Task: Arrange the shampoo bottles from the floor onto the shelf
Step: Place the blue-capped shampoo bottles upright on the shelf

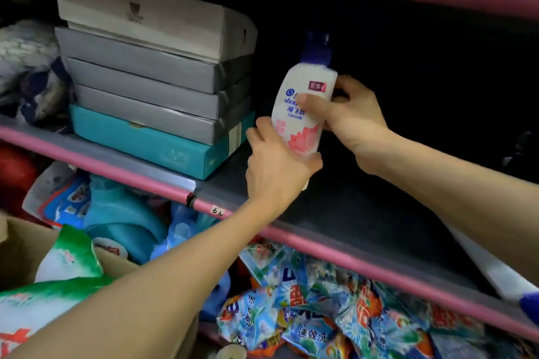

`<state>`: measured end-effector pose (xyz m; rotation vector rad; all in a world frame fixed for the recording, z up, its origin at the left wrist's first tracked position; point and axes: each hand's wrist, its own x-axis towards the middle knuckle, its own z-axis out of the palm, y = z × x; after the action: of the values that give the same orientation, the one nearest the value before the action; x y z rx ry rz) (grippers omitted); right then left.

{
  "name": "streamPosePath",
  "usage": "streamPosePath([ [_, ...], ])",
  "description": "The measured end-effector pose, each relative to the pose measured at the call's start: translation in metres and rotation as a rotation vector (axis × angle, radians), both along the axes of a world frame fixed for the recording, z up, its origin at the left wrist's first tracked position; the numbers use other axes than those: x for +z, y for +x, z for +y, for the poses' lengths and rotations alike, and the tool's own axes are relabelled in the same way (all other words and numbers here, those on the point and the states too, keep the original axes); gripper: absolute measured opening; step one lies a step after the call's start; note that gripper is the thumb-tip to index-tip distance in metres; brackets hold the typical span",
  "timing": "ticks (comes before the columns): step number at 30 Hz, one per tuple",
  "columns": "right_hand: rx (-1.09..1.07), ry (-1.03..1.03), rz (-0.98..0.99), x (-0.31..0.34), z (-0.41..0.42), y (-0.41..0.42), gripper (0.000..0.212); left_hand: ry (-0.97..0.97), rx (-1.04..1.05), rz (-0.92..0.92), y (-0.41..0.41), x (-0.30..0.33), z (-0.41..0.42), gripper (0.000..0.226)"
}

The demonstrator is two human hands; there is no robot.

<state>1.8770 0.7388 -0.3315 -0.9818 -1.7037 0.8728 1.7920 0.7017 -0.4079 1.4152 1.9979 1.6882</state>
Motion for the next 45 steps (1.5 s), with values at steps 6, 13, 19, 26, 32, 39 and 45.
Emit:
streamPosePath([
  [6, 0.026, -0.095, -0.088, -0.058, 0.028, -0.015, 0.044, -0.102, -0.014, -0.06, -0.017, -0.014, 0.018, 0.065],
  [13, 0.01, -0.168, -0.23, -0.115, 0.031, -0.01, 0.065, -0.269, -0.292, -0.092, -0.045, -0.041, 0.016, 0.066],
  [19, -0.045, -0.103, -0.276, -0.113, 0.057, -0.021, 0.068, -0.203, -0.269, -0.198, -0.056, -0.038, 0.056, 0.046],
  [26, -0.309, -0.093, -0.263, -0.122, 0.102, -0.048, 0.045, -0.194, -0.316, -0.274, -0.064, -0.041, 0.105, 0.056],
  [32, -0.354, -0.022, -0.23, -0.137, 0.122, -0.053, 0.026, -0.217, -0.369, -0.331, -0.062, -0.045, 0.124, 0.047],
  [39, -0.319, 0.015, -0.334, -0.14, 0.133, -0.055, 0.024, -0.226, -0.404, -0.33, -0.069, -0.051, 0.136, 0.056],
  [45, -0.402, 0.051, -0.188, -0.136, 0.13, -0.056, 0.031, -0.176, -0.372, -0.307, -0.065, -0.054, 0.132, 0.056],
])
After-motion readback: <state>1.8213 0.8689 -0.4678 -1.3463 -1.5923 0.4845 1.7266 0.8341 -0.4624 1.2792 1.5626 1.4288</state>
